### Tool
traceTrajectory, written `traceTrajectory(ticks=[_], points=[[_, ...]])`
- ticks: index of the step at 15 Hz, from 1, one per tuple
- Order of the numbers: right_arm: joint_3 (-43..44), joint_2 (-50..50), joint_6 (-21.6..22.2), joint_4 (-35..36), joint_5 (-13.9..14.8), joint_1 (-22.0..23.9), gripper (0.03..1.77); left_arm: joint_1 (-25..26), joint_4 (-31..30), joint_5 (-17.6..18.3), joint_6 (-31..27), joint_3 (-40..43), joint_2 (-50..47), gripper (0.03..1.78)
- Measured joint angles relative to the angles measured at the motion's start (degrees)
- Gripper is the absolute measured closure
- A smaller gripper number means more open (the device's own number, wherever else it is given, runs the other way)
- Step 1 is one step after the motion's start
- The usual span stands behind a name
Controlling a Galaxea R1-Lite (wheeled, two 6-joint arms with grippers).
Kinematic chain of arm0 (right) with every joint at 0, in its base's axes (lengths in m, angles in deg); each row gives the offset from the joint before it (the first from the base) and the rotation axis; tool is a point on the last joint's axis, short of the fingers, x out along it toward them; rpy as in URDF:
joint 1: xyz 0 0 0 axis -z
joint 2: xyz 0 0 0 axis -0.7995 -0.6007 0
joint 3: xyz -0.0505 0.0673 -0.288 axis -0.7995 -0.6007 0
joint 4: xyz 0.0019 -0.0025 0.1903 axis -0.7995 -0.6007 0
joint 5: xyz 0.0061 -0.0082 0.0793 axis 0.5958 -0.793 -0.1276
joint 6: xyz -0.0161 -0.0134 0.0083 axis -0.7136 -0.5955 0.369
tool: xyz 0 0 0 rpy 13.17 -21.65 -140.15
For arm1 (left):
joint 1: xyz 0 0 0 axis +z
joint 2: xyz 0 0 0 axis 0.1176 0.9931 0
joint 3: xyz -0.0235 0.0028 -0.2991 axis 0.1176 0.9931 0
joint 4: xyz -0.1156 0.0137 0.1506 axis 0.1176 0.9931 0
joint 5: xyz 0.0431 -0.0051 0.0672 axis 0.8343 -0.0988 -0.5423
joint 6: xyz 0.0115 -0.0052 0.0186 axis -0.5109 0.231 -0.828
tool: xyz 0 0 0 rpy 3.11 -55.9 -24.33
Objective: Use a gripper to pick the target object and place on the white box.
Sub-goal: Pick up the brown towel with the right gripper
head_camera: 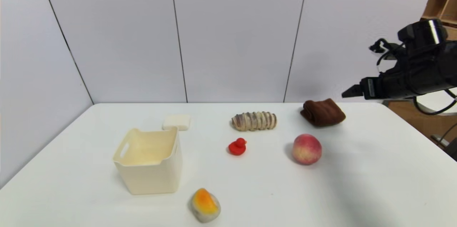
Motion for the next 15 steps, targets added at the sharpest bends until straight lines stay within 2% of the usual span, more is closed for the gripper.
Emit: traceTrajectory(ticks=[7, 10, 13, 15], points=[[7.9, -14.2, 0.0, 0.2, 0.5, -1.9, 0.10, 0.0, 0.0, 0.0, 0.0, 0.0, 0.0, 0.12], [9.6, -17.1, 0.0, 0.6, 0.6, -2.2, 0.10, 0.0, 0.0, 0.0, 0.0, 0.0, 0.0, 0.12], [10.0, -18.8, 0.0, 0.8, 2.6, -2.7, 0.10, 0.0, 0.0, 0.0, 0.0, 0.0, 0.0, 0.12], [10.1, -19.4, -0.1, 0.7, 2.7, -2.9, 0.10, 0.0, 0.0, 0.0, 0.0, 0.0, 0.0, 0.12]])
